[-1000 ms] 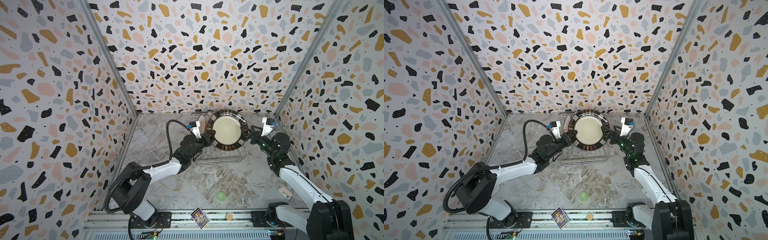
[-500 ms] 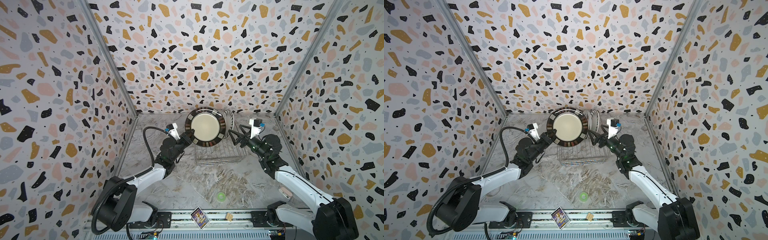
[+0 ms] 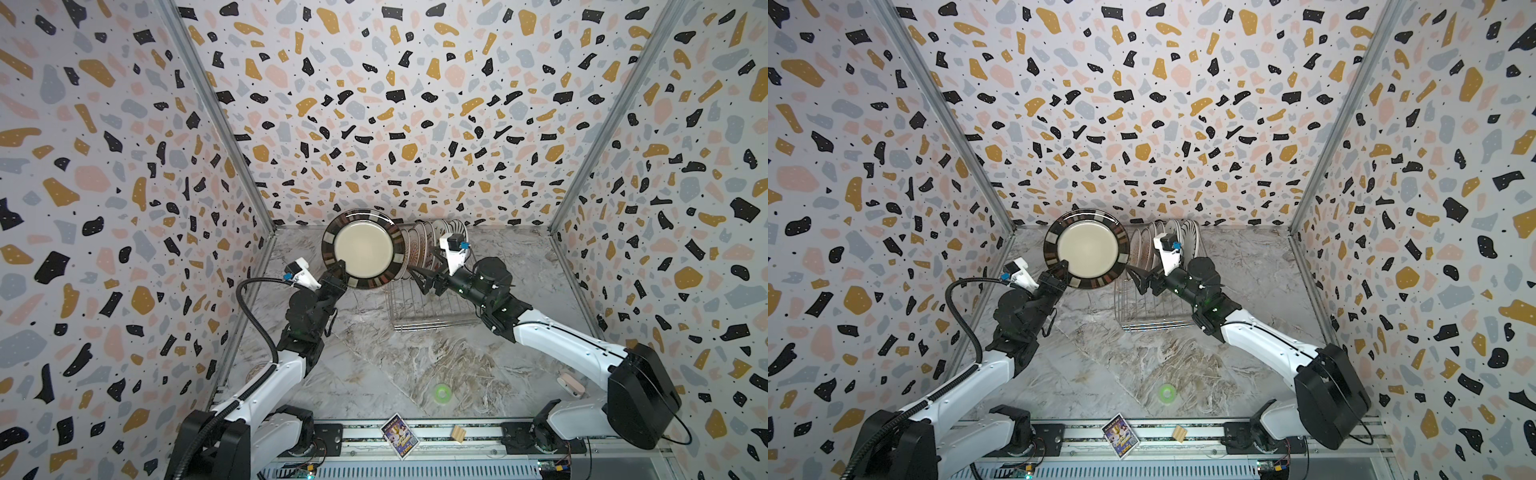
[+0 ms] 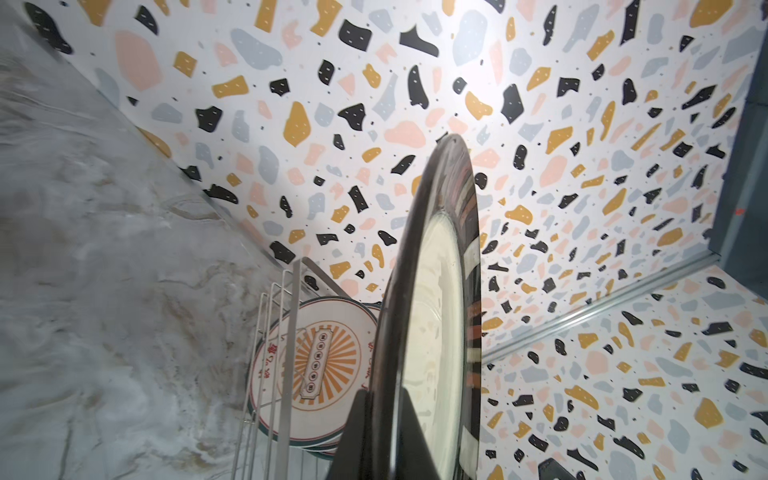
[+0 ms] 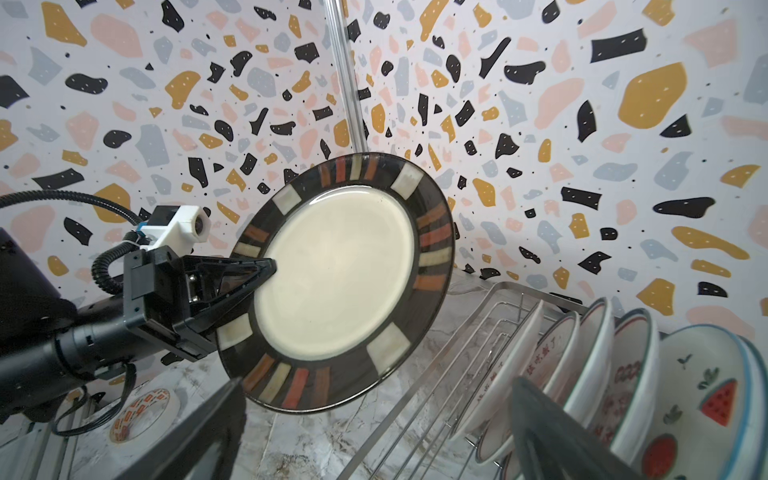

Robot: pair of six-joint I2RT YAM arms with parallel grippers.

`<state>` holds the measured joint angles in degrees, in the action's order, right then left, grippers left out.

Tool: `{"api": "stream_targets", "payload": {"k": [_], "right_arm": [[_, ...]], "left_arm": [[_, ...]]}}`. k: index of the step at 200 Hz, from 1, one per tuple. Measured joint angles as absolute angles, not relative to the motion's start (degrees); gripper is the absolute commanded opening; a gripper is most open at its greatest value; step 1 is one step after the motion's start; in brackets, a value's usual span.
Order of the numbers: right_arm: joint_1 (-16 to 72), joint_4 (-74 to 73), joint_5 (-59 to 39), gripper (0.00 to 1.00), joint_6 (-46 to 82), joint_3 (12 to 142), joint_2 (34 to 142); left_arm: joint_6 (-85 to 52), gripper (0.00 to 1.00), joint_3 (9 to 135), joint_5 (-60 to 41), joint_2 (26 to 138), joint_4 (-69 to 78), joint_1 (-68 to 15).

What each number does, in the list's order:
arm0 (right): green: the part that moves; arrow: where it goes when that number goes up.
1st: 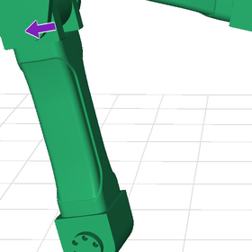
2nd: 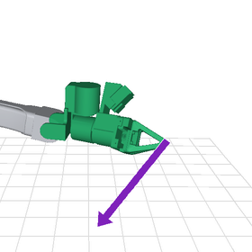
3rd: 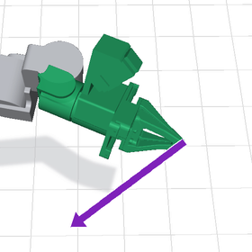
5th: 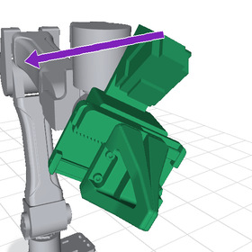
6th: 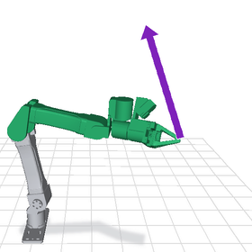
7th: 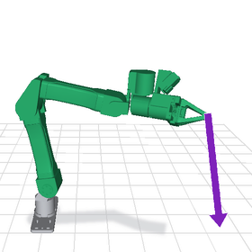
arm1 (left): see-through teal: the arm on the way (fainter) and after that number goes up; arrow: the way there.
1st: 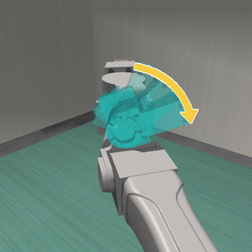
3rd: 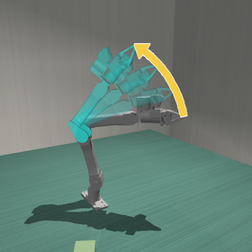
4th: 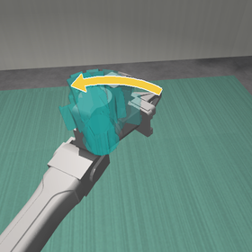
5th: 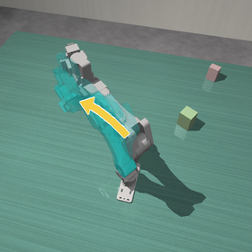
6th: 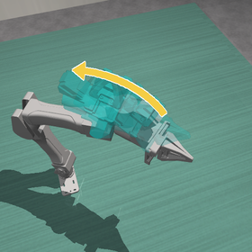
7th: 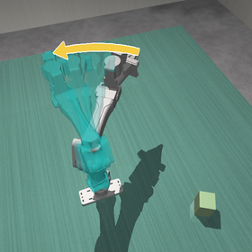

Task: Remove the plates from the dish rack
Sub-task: 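Carry the plate off the rack with the left gripper while the right gripper withdraws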

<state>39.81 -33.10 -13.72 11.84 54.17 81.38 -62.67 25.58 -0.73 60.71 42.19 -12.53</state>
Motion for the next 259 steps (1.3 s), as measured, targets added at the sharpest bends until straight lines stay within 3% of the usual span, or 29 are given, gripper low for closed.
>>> {"api": "stream_targets", "payload": {"k": [65,158,259], "right_arm": [[45.17,-29.95,-13.47,0.99,9.32,64.42,93.65],[49.25,-25.78,-13.85,0.99,8.49,79.44,110.04],[50.43,-18.5,-15.73,0.99,8.36,96.73,125.89]], "left_arm": [[-67.59,0.0,20.45,5.58,61.95,38.87,-6.72],[-72.25,0.0,18.98,16.36,67.0,37.82,-5.13],[-74.59,0.0,21.91,18.63,79.18,37.54,-3.53]]}}
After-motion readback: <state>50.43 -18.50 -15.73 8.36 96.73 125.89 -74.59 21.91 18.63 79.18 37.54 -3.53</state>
